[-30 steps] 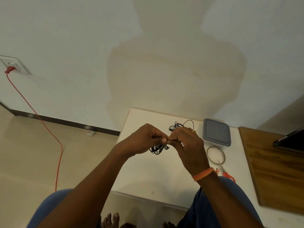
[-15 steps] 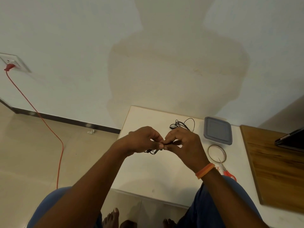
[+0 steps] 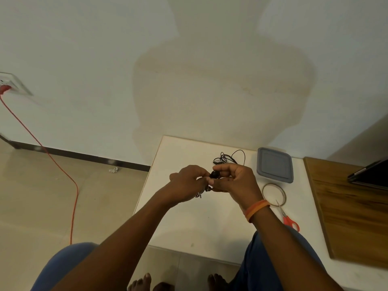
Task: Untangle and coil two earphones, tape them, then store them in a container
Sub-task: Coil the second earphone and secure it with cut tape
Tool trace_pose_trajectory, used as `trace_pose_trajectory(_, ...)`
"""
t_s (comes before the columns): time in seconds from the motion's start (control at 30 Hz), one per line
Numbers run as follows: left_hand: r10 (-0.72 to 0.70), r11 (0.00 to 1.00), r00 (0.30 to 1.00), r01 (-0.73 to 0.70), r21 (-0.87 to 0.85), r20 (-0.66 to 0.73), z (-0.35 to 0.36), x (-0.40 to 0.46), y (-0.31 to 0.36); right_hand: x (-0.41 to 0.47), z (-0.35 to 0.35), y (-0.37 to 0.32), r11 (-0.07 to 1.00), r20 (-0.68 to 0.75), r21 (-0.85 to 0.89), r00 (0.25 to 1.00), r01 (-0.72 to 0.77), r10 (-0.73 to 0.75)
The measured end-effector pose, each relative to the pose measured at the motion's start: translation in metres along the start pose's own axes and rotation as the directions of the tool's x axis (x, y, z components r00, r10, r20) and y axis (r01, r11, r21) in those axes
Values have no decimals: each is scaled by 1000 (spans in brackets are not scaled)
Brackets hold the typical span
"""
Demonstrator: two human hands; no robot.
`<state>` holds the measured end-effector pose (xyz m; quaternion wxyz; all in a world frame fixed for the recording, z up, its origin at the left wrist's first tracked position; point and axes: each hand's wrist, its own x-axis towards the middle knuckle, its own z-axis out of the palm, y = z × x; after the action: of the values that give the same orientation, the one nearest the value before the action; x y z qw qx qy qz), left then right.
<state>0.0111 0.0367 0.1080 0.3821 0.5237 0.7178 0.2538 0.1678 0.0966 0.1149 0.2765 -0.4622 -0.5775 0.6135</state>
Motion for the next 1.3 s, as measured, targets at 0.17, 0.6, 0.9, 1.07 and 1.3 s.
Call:
trace_pose_trajectory(0.17, -74, 945, 970, 142, 295, -231, 24, 17, -21, 10, -9, 12, 941, -121, -309, 987, -140, 107)
trace_pose_trajectory(0.6, -33, 674, 961, 225, 704, -276, 64, 66, -76, 43, -17, 32, 512, 1, -841, 946, -173, 323)
trace_pose_trajectory(0.9, -218, 943, 947, 266, 198, -234, 30, 45, -44, 119, -49, 49, 655, -466, -644, 881, -396, 74)
trace_pose_trajectory(1.07, -147, 989, 966, 136, -64, -215, 36, 41, -30, 131, -50, 66, 663, -486, -626, 870, -411, 81)
trace_pose_trajectory(1.3, -106, 994, 988, 102, -41, -116, 46, 46, -27, 146, -54, 80, 738, -463, -593, 886, -324, 16)
